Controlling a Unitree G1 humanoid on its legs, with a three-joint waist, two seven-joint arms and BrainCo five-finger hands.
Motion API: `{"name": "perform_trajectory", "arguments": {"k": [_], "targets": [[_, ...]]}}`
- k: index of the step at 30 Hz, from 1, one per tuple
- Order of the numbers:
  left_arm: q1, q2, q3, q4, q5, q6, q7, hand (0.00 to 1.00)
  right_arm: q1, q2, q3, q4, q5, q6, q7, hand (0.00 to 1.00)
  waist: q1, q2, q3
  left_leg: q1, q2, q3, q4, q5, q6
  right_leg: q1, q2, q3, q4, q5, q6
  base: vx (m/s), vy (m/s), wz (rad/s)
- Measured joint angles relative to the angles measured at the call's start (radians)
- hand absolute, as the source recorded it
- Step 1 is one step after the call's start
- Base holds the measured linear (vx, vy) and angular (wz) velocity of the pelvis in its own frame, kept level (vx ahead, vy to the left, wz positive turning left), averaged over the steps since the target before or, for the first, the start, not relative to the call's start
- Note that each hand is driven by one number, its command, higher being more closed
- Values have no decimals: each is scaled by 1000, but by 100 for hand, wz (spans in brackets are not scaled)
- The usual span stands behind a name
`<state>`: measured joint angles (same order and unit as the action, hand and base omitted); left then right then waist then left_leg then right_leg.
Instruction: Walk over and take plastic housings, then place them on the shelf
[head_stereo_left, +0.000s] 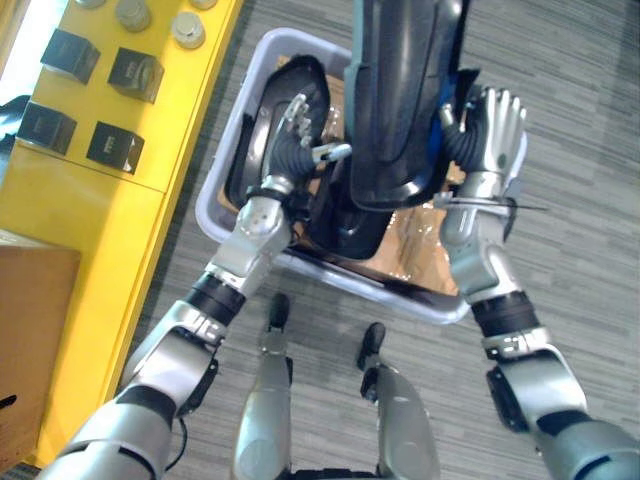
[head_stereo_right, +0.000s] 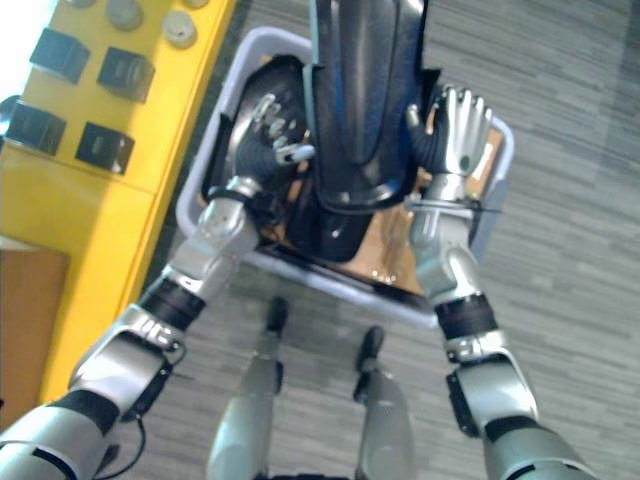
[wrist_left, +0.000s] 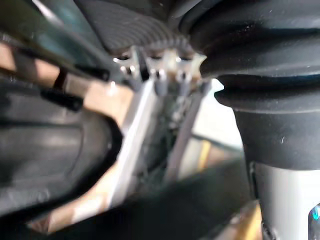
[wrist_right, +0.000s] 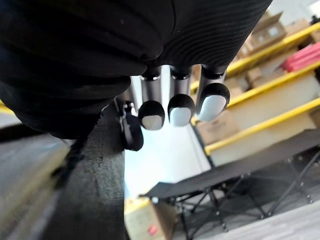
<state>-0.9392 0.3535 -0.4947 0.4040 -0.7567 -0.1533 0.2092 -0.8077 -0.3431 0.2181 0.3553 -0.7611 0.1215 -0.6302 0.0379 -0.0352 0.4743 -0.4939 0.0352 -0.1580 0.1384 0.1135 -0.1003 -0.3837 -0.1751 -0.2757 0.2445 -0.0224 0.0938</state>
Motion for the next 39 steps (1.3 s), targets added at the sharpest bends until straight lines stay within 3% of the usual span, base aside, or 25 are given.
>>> {"name": "perform_trajectory", "arguments": {"k": [17,27,33,34,39], "targets": [[46,33,-3,-52,-94,-19,-37,0,-1,0,39,55,0,-7,21,100,0,1,0,-1,-5,1,-1,0,0,-2,-2,0,1,0,0,0,0,0],[47,-1,-35,-44,147,9,14,0,-1,59,-1,55,0,0,17,100,2,2,0,-3,-10,1,3,0,0,-2,-6,0,1,0,0,0,0,0],[48,-62,-28,23,188,25,64,0,8,111,-12,52,1,8,12,100,4,11,-1,-4,-10,0,5,0,0,-2,-6,0,2,0,0,0,0,0],[48,-72,-27,30,189,25,76,100,19,119,-11,51,2,8,4,100,6,18,-1,-3,-11,0,5,0,0,0,-7,1,2,0,0,0,0,0],[57,-96,-1,32,194,27,123,100,87,144,14,42,25,8,-19,100,7,33,-4,1,-8,3,4,0,0,2,-5,3,2,0,0,0,0,-1]]}}
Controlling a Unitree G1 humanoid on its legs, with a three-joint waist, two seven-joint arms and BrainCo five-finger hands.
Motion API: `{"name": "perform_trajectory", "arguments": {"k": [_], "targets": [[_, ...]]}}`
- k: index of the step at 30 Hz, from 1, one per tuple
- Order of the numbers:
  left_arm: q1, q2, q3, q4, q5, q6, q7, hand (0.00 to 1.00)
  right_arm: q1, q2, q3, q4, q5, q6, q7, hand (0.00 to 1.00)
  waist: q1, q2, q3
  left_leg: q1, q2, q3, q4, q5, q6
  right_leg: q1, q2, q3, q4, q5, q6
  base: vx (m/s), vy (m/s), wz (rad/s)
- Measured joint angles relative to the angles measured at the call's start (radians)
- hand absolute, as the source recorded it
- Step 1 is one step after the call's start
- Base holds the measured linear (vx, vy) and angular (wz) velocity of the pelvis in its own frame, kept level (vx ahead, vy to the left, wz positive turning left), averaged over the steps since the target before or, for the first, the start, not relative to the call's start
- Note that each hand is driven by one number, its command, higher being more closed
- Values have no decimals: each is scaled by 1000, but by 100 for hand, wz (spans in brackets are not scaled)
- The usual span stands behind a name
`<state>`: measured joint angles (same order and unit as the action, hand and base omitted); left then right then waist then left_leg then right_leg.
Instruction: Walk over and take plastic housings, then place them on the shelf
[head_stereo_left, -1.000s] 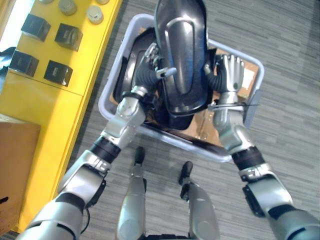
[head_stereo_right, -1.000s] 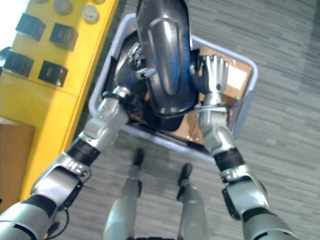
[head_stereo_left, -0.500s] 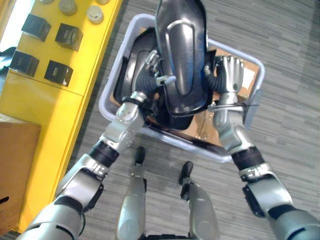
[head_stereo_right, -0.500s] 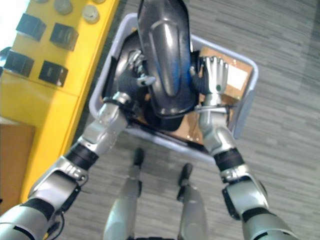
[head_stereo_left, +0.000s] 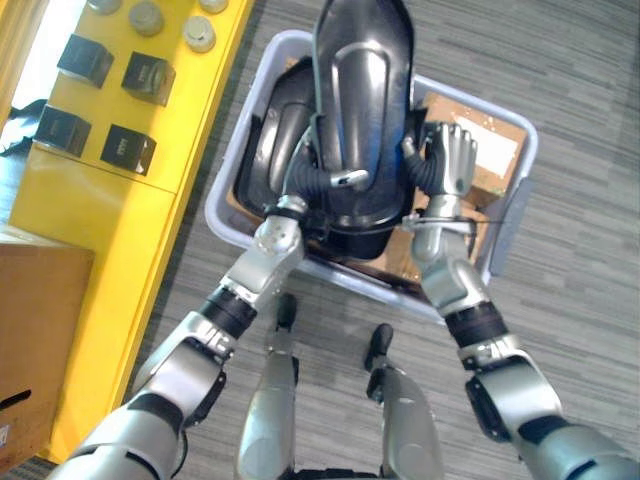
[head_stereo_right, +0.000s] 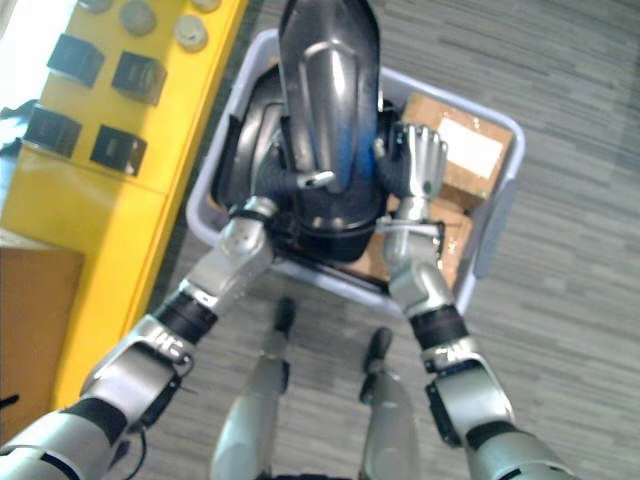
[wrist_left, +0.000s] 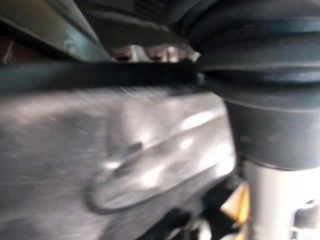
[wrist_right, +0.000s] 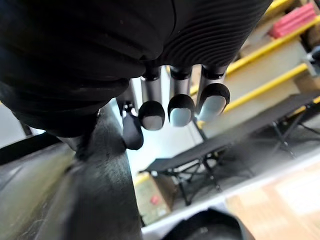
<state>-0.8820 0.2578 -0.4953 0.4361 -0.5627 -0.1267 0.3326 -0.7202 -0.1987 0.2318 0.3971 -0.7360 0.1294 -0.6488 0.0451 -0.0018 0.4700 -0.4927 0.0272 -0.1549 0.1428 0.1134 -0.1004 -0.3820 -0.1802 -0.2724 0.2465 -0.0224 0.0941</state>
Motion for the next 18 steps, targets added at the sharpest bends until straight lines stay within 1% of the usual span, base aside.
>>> {"name": "perform_trajectory", "arguments": {"k": [1,2,5,7,10,12,17,18], "targets": [[1,-3,5,0,24,0,19,100,23,0,24,-5,18,0,-5,100,-1,0,0,0,1,0,-1,0,0,0,1,0,0,0,0,0,0,0],[1,-5,8,0,25,0,25,100,36,1,37,-9,22,0,-7,100,-2,0,0,1,1,0,-1,0,0,0,1,0,0,0,0,0,0,0],[2,-10,27,31,33,1,85,100,92,21,84,-62,47,-2,-17,100,-7,0,0,6,8,3,-2,0,0,3,2,2,-1,0,0,0,0,-1],[8,-10,45,39,33,1,109,100,103,24,113,-68,58,-7,-21,100,-7,0,0,8,11,3,-4,0,0,4,5,2,-3,2,-1,0,0,0],[39,-9,62,39,30,0,162,100,133,26,153,-79,58,-37,-39,100,-7,0,0,35,14,5,-21,2,-2,29,7,1,-17,5,-1,0,0,0],[46,-7,72,39,28,-1,176,100,135,25,170,-86,58,-45,-54,100,-7,0,0,43,15,6,-31,3,-4,36,7,1,-22,5,-1,15,-3,0],[47,-7,79,38,0,-8,173,100,128,12,186,-101,66,-45,-57,100,-7,0,0,39,16,6,-31,3,-4,35,7,0,-28,5,-1,16,-5,0],[47,-7,79,38,-26,-9,168,100,122,4,192,-101,66,-45,-64,0,-8,0,0,39,16,7,-31,3,-4,35,8,0,-28,5,-1,45,-14,-1]]}}
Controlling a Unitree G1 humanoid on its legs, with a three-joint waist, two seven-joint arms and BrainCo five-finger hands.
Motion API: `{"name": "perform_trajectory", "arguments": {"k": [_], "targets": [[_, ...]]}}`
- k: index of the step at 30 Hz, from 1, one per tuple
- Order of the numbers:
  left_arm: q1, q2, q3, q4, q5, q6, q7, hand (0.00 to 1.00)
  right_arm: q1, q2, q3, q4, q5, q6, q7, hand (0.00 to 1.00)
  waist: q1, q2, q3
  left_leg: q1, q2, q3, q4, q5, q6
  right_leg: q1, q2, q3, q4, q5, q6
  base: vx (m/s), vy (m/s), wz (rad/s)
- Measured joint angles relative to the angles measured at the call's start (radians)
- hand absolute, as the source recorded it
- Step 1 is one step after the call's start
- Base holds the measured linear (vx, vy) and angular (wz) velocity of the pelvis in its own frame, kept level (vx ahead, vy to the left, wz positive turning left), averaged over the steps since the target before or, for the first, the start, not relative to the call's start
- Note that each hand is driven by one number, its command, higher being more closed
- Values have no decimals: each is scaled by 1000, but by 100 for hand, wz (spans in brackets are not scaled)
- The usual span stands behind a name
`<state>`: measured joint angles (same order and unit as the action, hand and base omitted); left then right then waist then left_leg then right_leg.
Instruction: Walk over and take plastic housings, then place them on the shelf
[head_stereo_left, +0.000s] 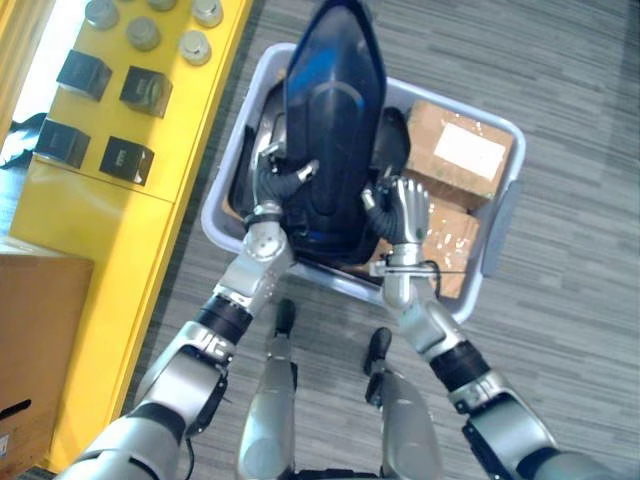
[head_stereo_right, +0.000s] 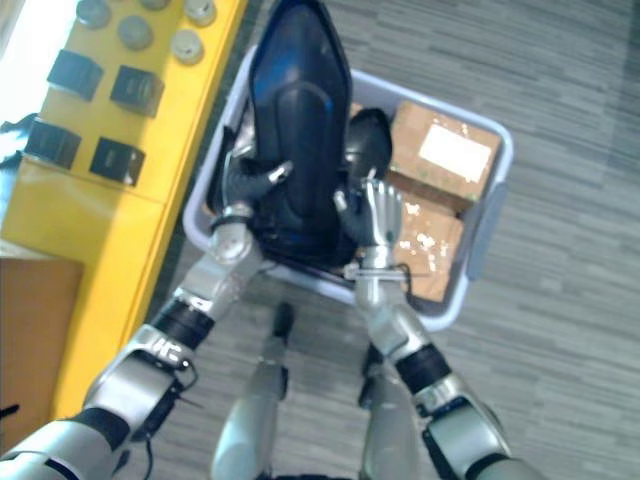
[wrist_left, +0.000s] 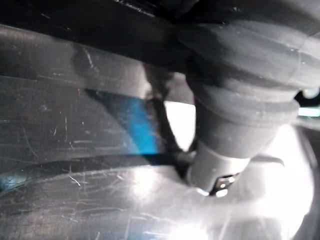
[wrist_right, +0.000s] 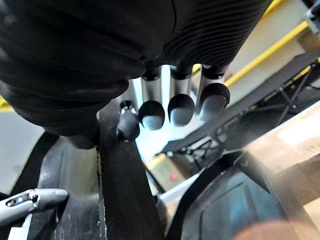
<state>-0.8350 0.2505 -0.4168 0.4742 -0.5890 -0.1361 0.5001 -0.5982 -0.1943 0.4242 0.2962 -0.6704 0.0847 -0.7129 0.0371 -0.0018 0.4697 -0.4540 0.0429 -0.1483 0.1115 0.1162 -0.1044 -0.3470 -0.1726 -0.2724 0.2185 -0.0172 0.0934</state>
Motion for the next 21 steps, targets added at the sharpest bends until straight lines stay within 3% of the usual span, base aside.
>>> {"name": "perform_trajectory", "arguments": {"k": [5,8,12,14,15,18,21], "targets": [[8,17,7,-8,-63,-37,-5,100,-6,-32,58,-9,-2,0,-10,0,-4,0,0,7,3,5,0,0,0,4,0,3,2,0,0,11,-4,-2],[85,13,44,-95,-64,-47,-5,100,15,-37,74,-65,-3,0,-10,0,-13,-2,-1,43,3,16,-4,0,0,36,2,6,0,0,0,6,-12,-4],[179,7,75,-249,79,-88,-2,100,105,-40,47,-224,-10,-27,-11,0,-17,-27,-17,96,11,26,-33,-1,0,75,9,13,-10,-2,-2,2,-13,-6],[239,-11,100,-314,204,-97,1,100,177,-41,1,-310,-7,-88,-7,0,-18,-60,-42,142,13,38,-61,0,1,107,15,20,-26,-2,-2,32,-12,-15],[295,-32,122,-350,261,-100,5,100,238,-39,-28,-371,19,-135,1,0,-20,-75,-89,154,14,48,-88,5,2,109,16,24,-40,-2,-2,56,-10,-17],[454,-87,140,-399,370,-102,5,100,371,-30,-136,-487,135,-239,68,0,-32,-82,-187,248,13,62,-179,28,8,178,16,27,-92,4,8,160,-9,-7],[579,-105,229,-463,426,-102,-1,100,462,-11,-278,-524,276,-285,140,0,-41,-77,-248,299,8,77,-192,25,8,239,14,29,-131,6,12,152,0,-7]]}}
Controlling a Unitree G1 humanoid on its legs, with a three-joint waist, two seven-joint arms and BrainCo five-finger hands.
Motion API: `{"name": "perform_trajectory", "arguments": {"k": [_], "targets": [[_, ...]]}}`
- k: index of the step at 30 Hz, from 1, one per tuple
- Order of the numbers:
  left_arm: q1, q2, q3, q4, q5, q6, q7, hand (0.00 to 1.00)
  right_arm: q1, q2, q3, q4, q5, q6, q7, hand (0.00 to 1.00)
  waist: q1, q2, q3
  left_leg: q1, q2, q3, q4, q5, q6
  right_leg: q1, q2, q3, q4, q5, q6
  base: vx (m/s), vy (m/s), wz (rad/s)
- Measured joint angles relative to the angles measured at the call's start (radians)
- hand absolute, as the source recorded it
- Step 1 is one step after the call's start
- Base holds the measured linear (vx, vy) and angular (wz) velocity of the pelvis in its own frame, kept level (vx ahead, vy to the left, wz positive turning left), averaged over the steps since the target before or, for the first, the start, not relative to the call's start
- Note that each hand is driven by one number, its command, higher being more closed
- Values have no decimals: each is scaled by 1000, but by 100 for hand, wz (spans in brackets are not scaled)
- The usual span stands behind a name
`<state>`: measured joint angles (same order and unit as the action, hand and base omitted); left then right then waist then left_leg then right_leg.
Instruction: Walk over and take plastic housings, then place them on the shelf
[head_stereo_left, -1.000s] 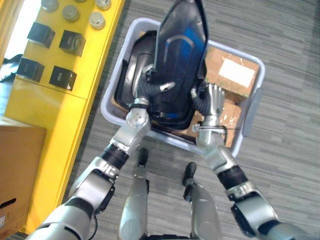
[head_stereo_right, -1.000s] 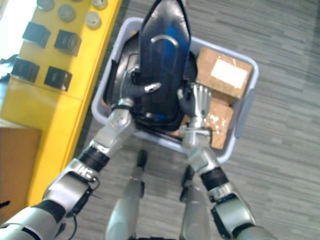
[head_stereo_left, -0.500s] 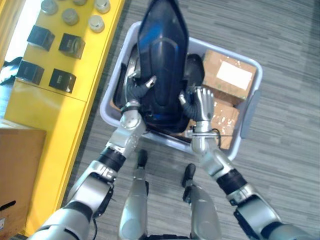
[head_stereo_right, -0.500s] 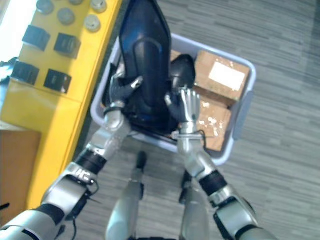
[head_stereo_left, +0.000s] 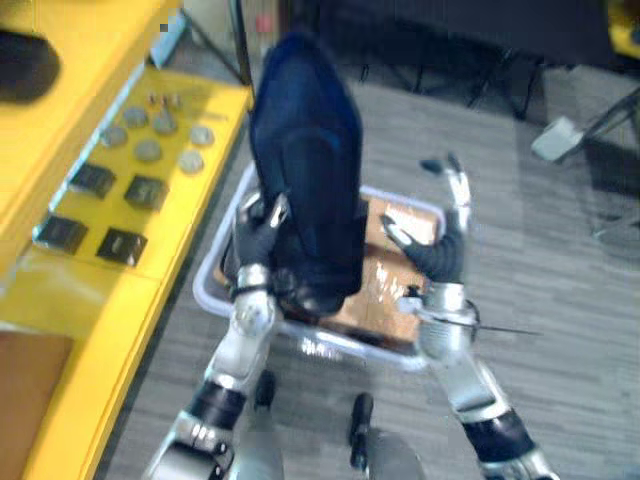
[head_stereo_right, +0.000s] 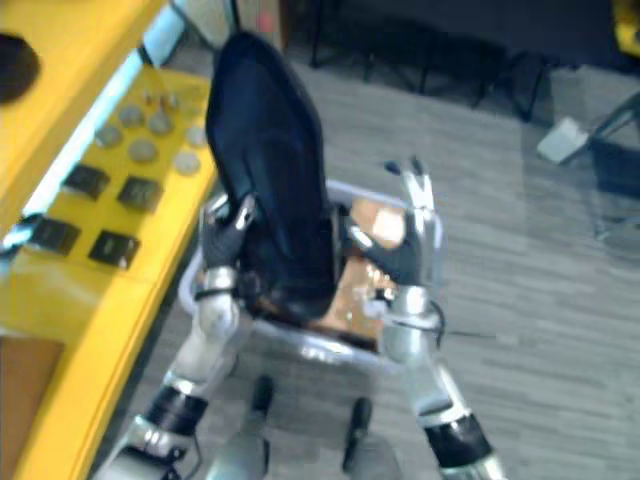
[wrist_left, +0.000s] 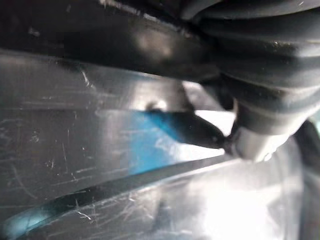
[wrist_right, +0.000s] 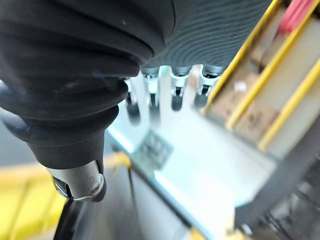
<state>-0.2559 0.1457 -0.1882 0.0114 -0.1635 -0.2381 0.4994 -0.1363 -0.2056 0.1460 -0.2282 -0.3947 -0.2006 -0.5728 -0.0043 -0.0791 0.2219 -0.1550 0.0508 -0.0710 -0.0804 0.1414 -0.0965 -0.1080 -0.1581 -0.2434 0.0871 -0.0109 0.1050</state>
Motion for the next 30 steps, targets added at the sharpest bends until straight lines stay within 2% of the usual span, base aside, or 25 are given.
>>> {"name": "perform_trajectory", "arguments": {"k": [1,4,6,8,10,15,20,23,26,28,30], "targets": [[45,-2,57,-32,29,0,0,100,34,21,-61,-4,81,-15,38,0,-7,3,-16,14,0,2,0,0,0,18,1,-1,-10,0,1,82,-9,4],[136,-25,145,-84,63,0,1,100,130,66,-169,-4,229,-27,110,0,-11,16,-52,38,1,3,-1,-2,-2,49,4,-3,-24,0,1,16,-7,0],[241,-71,184,-131,97,0,1,100,229,123,-236,-2,342,-44,144,0,-11,39,-73,62,2,2,-1,-17,0,75,4,-4,-30,0,1,0,0,0],[308,-108,188,-152,105,0,1,100,292,168,-260,6,416,-59,159,0,-12,47,-93,67,1,5,-6,-24,2,76,3,-3,-32,-1,2,-56,16,-5],[390,-138,188,-169,130,1,1,100,367,223,-272,49,485,-68,169,0,-13,48,-114,67,2,9,-7,-30,-2,76,4,0,-46,-6,3,-81,15,-5],[425,-153,191,-190,184,1,8,100,377,268,-270,243,580,-67,180,0,-8,35,-129,53,3,23,-7,-28,1,58,0,3,-47,-5,5,-73,12,-5],[423,-153,226,-258,222,1,26,100,313,273,-258,323,597,-58,182,0,22,14,-126,4,-8,62,-6,-19,8,-7,-12,36,-48,25,16,8,25,-18],[403,-151,235,-267,219,0,30,100,260,272,-232,335,596,-57,183,0,23,5,-117,-30,-8,19,-6,-15,13,-18,-6,32,-43,31,24,73,-9,34],[350,-147,227,-262,211,1,30,100,235,268,-223,335,595,-57,187,0,19,11,-108,-78,-1,-85,-6,4,5,-17,27,172,-22,13,41,91,40,93],[317,-122,217,-257,208,0,31,100,219,267,-222,335,585,-57,190,0,23,-4,-80,-78,-3,-175,-1,18,-13,6,40,269,48,-78,36,148,56,123],[318,-112,218,-238,208,-1,34,100,218,258,-223,334,570,-58,196,0,35,-10,-77,-74,-10,-227,-1,25,-24,23,45,268,86,-140,15,86,-84,89]]}}
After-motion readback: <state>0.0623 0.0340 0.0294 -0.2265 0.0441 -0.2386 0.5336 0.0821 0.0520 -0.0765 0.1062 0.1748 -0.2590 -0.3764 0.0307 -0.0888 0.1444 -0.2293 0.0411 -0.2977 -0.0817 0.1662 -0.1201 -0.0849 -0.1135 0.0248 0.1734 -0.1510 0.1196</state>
